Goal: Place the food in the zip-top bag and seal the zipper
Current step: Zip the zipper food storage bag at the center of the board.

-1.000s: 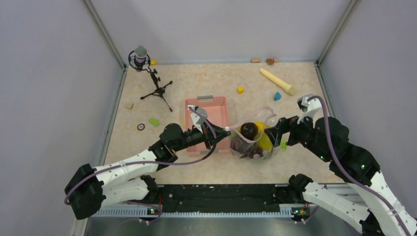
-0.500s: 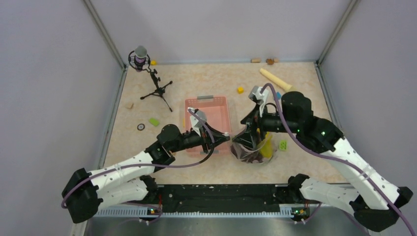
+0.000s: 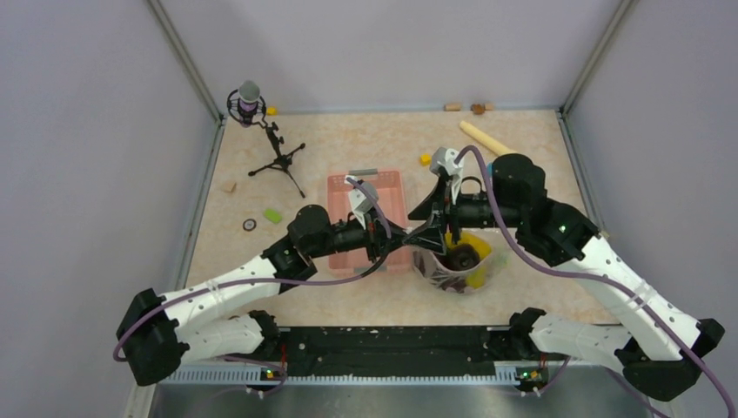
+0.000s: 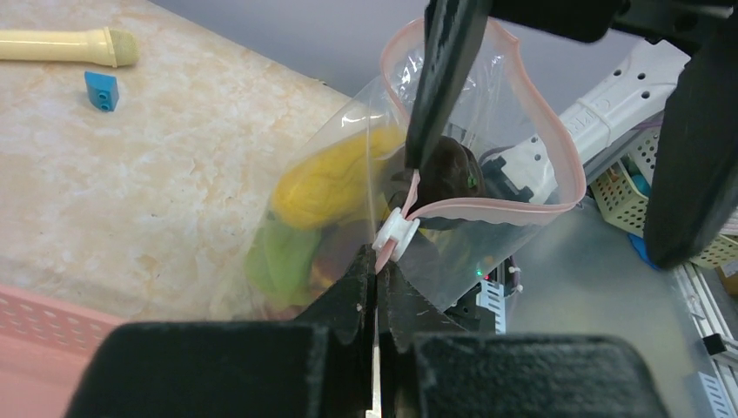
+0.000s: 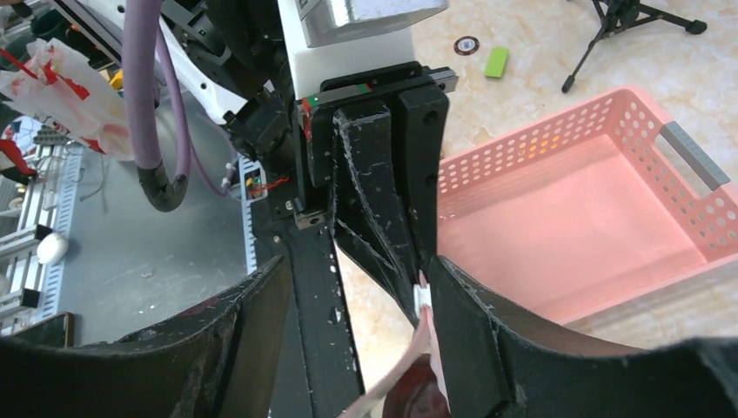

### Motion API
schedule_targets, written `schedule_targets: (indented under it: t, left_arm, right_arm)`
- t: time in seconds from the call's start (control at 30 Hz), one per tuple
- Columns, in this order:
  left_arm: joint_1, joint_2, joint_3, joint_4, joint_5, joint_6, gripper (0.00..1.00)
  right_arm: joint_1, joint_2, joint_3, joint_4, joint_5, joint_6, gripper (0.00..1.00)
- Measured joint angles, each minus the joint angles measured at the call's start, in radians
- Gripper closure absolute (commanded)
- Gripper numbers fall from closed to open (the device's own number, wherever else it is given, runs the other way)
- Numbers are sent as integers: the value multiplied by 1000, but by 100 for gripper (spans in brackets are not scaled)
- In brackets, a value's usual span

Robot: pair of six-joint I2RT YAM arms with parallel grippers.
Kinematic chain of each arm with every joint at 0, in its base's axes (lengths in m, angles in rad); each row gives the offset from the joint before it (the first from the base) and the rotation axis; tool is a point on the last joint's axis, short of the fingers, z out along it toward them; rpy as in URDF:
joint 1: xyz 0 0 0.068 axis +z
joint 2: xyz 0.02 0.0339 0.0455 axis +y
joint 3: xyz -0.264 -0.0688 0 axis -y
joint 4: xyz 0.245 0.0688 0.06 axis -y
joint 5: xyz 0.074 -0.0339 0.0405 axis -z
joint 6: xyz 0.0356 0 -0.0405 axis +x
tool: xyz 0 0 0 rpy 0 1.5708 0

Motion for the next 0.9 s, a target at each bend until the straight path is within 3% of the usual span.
schedule_targets:
  t: [0.5, 0.63, 0.9]
  left_arm:
    - [0, 47, 48, -9, 75, 5, 100]
    - [0, 38, 48, -29, 84, 18, 100]
    - [0, 32, 48, -53, 80, 24, 100]
  right_arm:
    - [42, 58, 8, -40, 158, -34, 50]
    - [42, 59, 10, -61, 178, -52, 57]
    - [42, 79, 32, -115, 183, -82, 59]
